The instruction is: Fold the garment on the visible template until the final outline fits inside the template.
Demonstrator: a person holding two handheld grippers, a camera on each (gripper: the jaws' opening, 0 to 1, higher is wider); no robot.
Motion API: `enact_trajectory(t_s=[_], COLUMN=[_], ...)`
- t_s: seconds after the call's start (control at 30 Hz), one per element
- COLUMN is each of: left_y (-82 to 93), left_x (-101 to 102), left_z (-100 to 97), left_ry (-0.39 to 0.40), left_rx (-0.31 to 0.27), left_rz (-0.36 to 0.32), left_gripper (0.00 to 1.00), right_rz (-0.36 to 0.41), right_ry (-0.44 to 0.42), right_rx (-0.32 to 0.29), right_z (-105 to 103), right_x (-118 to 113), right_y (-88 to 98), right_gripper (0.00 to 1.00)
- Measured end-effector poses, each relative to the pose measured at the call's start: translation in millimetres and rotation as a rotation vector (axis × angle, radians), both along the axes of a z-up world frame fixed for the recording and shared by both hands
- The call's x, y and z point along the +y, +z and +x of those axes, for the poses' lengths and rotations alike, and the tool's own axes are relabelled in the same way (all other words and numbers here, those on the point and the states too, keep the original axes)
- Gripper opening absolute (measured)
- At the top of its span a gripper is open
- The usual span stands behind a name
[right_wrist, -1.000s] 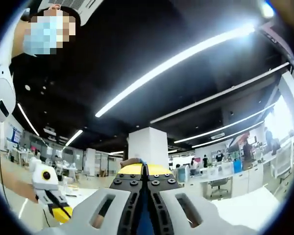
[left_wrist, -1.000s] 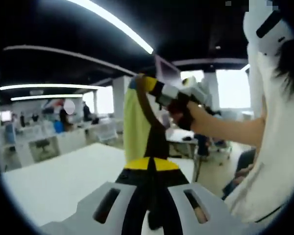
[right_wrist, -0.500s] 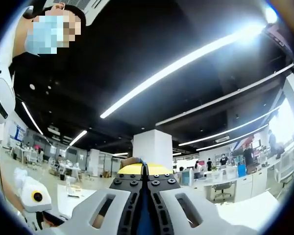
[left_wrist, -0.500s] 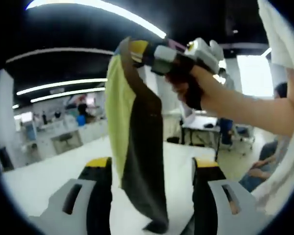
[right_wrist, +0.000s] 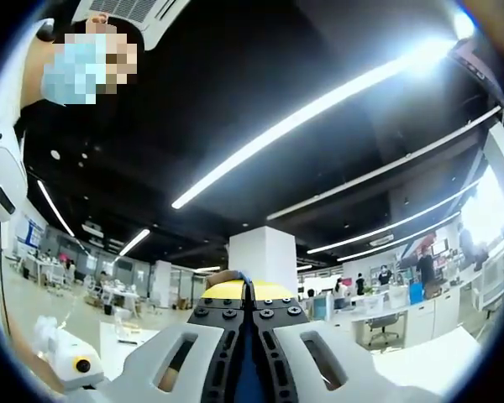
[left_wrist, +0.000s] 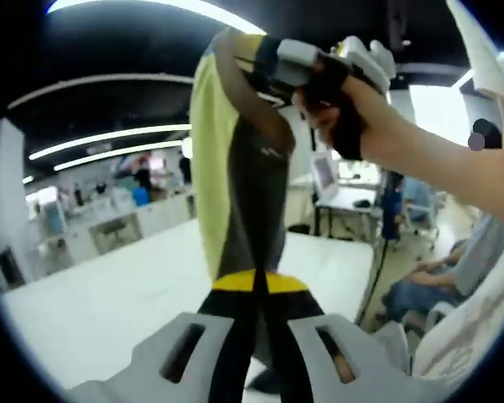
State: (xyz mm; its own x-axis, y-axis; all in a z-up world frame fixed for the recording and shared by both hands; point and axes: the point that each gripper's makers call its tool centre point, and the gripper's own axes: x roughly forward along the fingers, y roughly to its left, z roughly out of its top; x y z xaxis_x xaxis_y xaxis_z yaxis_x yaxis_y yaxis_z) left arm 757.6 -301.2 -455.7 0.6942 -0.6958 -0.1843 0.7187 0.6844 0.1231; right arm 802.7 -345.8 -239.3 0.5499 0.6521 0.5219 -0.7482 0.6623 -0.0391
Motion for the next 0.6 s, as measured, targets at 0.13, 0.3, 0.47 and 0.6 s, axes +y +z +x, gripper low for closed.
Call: enact_trajectory(t_s=[0.13,0.3,0.47,0.6], left_y=[5.5,26.1,55.7,73.9], left_x=[14.4,53.0,99.2,123.4], left_z=[1.7,10.4,20.8,23.3], left_ry=[0.025,0.112,0.223,0.282], left_rx=[-0.018,-0.066,-0.126,-0.171], left_rz=[0.005,-0.007,-0.036,-0.051], left_gripper=[0.00,0.00,0.00,0.00], right_rz=[-0.001,-0.007,-0.028,-0.060], right_ry=[-0.015,-0.039,-0.053,-0.059], right_rx=[0.000,0.003,0.016,0.020], right_z=[1.1,0.6,0.0,-2.9], right_x=[-7.4,-17.8,-22.7,-22.4], right_y=[-0.7,-3.0,-9.0,-15.1], right_gripper=[0.01,0.01,0.01,0.01])
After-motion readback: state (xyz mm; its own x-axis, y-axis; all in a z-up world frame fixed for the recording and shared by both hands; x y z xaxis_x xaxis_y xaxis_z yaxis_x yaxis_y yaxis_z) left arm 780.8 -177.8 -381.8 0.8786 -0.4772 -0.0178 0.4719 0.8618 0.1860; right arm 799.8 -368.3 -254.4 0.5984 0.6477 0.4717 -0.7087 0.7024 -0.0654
